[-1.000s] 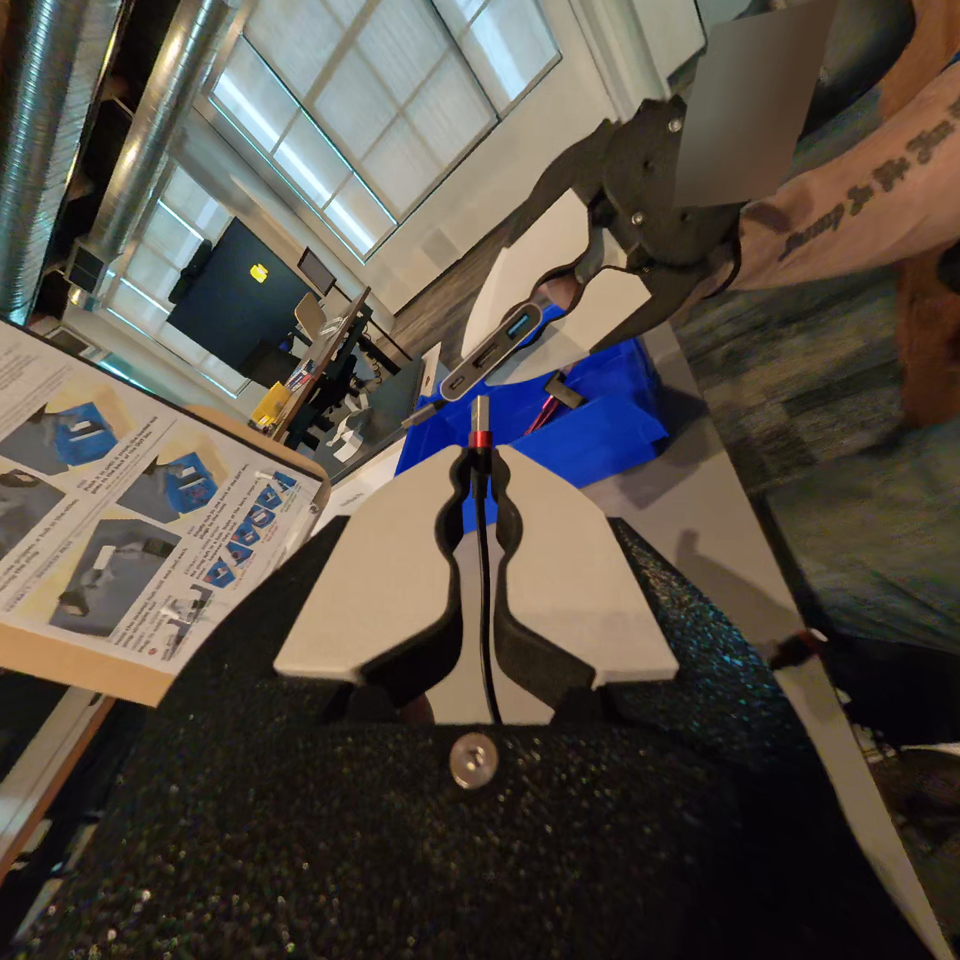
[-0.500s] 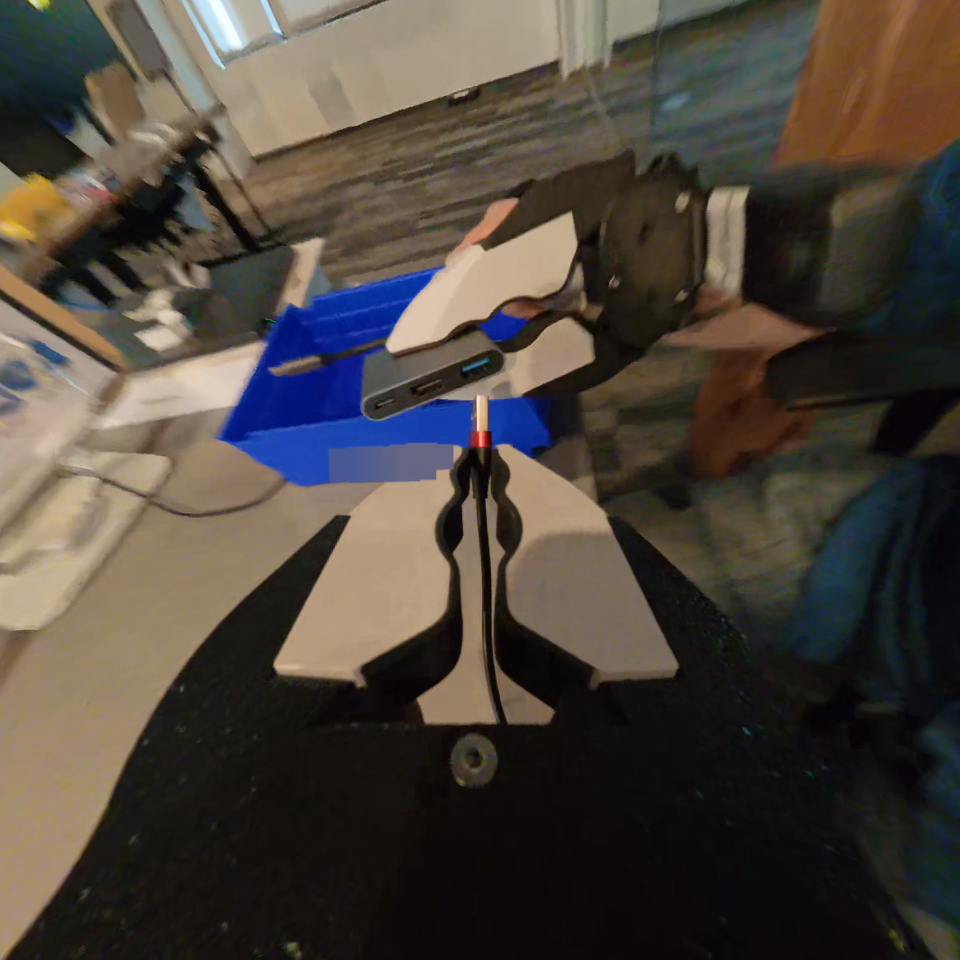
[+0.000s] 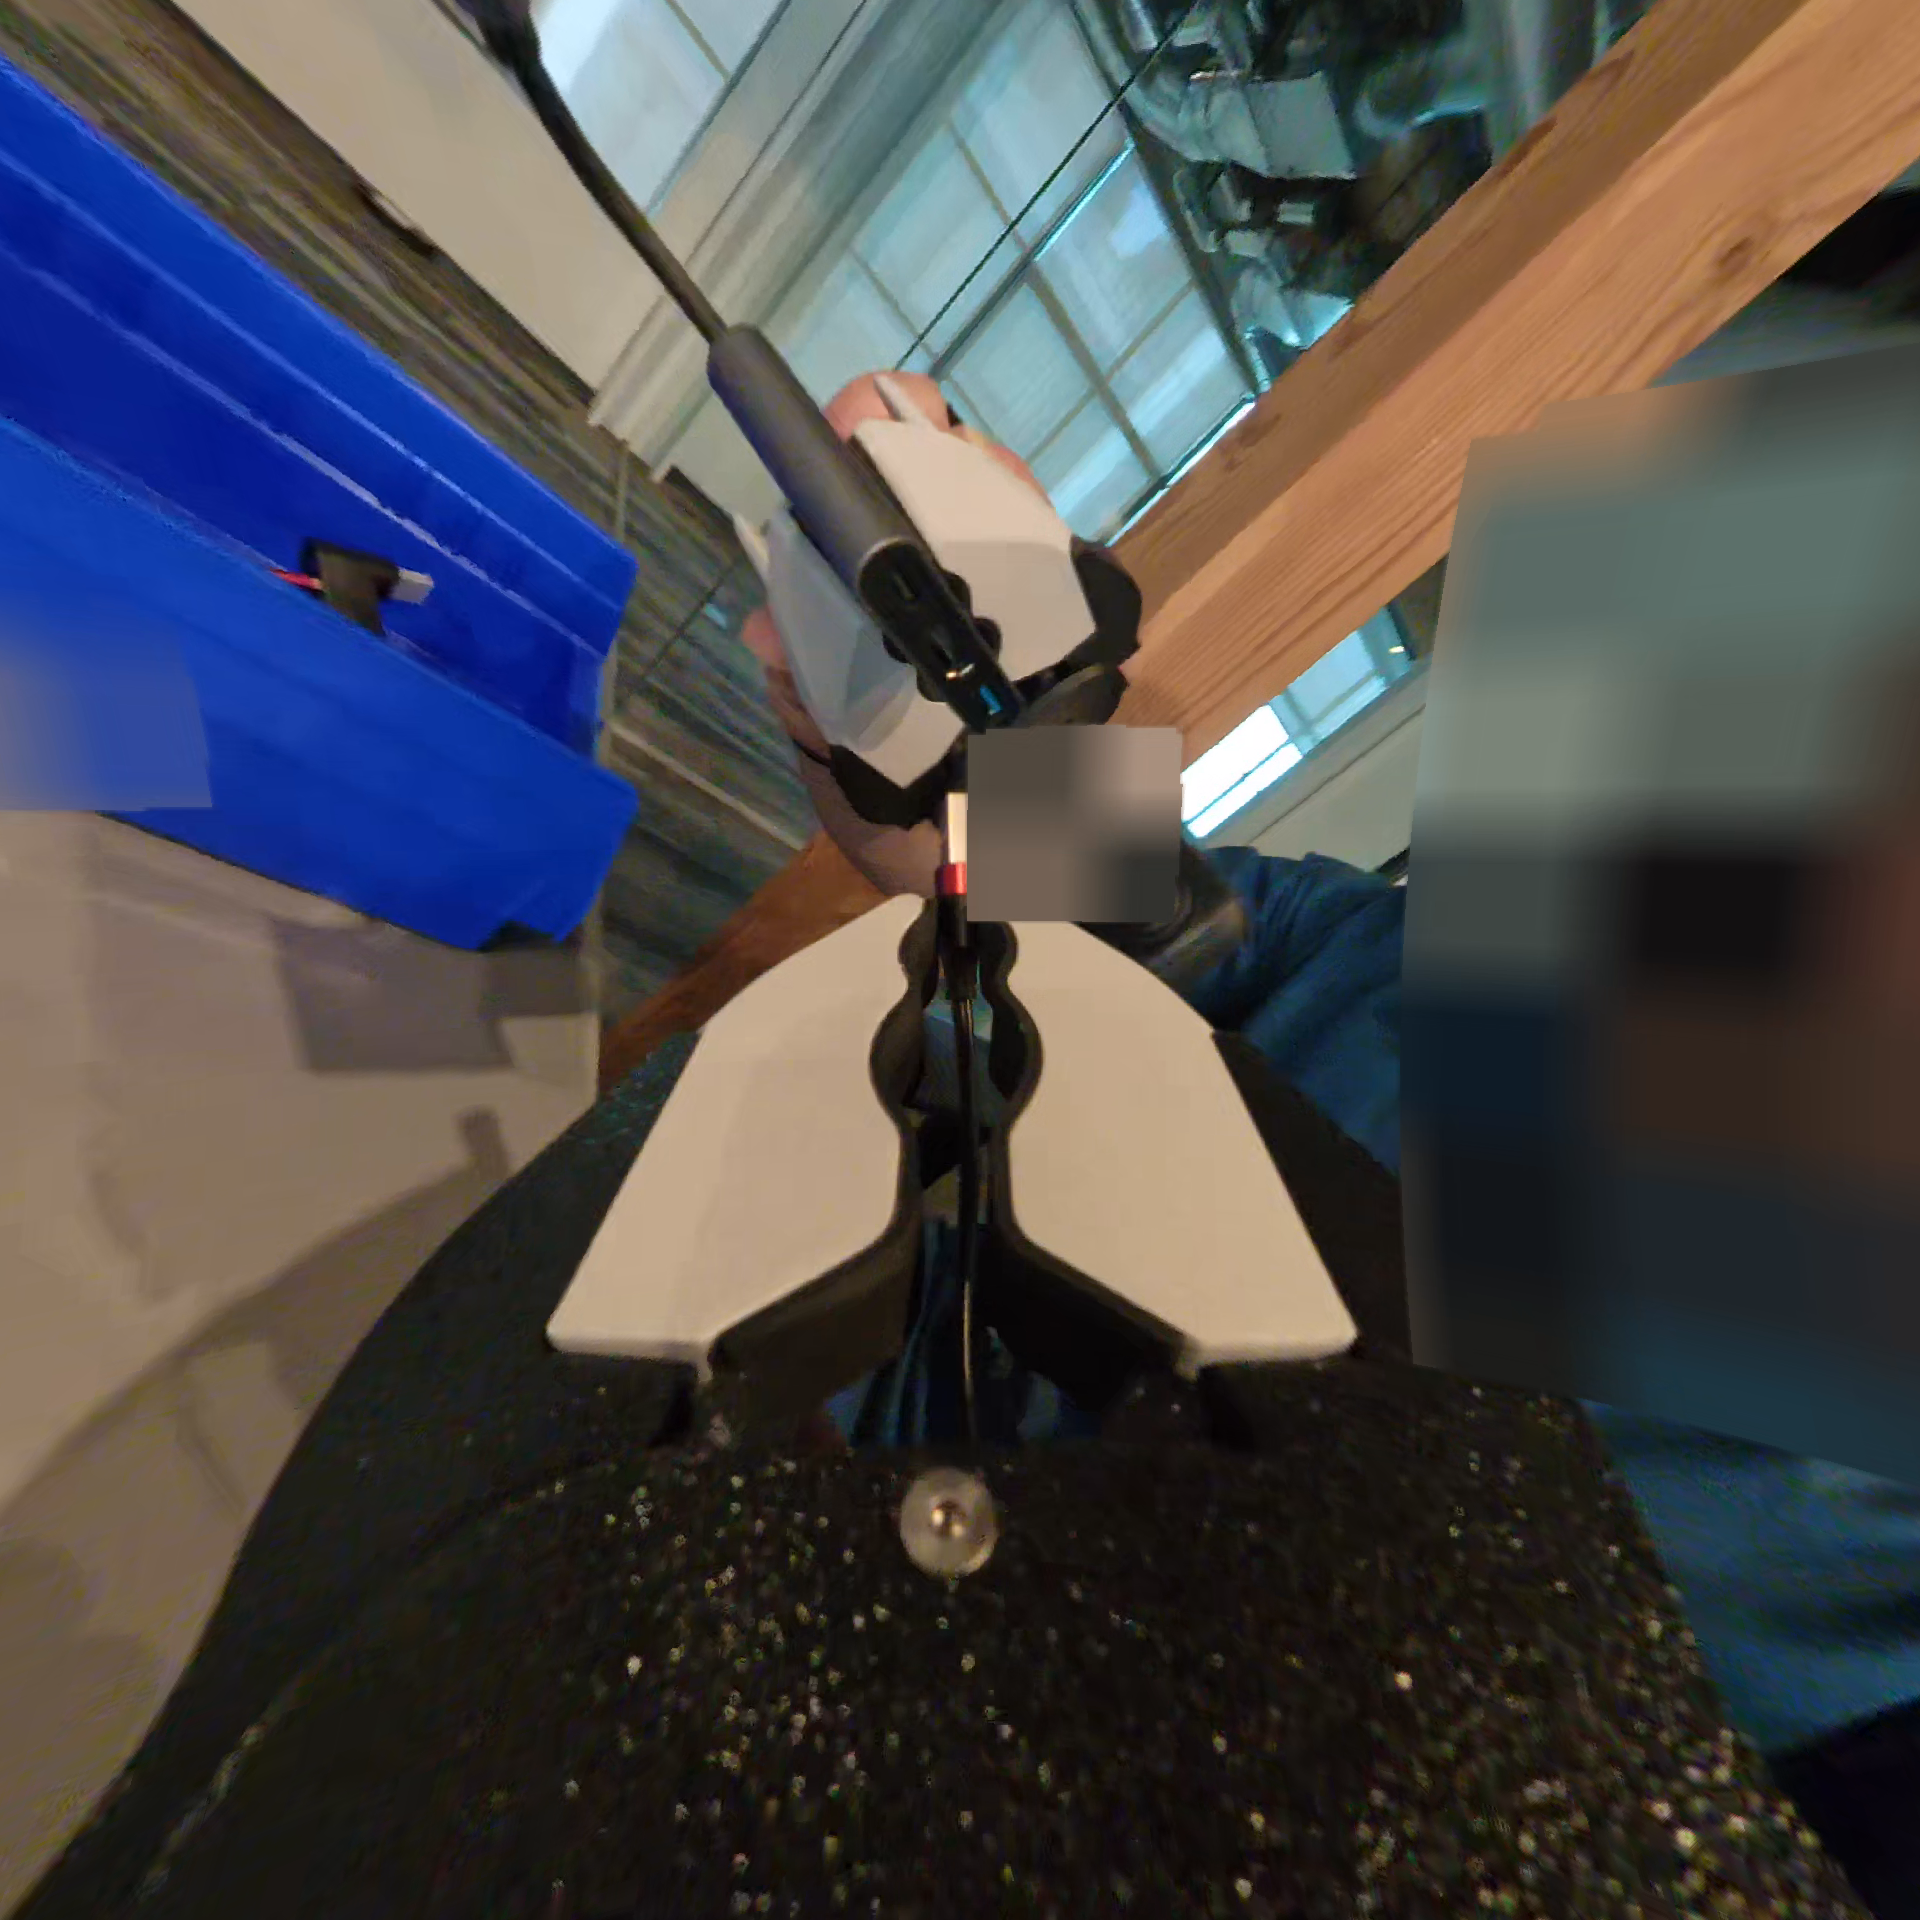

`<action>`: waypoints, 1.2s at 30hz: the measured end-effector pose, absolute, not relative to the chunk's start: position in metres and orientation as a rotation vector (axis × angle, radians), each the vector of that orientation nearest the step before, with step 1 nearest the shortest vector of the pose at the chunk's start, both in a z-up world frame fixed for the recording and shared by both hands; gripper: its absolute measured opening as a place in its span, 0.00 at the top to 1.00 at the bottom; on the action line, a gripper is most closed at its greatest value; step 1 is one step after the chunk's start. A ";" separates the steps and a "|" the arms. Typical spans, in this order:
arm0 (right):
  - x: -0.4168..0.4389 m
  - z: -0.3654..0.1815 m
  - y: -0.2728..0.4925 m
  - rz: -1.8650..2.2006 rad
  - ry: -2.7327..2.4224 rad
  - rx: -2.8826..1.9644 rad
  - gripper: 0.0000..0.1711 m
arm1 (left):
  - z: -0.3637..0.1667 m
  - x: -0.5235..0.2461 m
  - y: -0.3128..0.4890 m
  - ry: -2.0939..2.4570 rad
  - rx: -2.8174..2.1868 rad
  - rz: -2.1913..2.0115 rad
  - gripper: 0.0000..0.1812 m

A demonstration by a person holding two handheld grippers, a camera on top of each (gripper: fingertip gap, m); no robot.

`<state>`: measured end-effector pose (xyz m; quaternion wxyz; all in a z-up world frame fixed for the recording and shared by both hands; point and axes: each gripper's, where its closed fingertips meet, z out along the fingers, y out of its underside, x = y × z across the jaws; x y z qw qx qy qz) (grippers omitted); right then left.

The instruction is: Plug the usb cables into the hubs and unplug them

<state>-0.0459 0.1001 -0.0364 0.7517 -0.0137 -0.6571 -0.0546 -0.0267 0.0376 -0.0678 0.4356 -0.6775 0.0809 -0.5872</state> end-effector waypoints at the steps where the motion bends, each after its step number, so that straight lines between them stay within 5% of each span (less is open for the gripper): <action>1: -0.045 -0.035 0.098 -0.140 -1.424 0.020 0.94 | -0.067 -0.026 0.036 0.195 -1.672 -1.494 0.97; 36: -0.049 -0.028 0.066 -0.332 -1.338 0.494 0.94 | -0.062 -0.021 0.028 0.090 -1.516 -1.662 0.97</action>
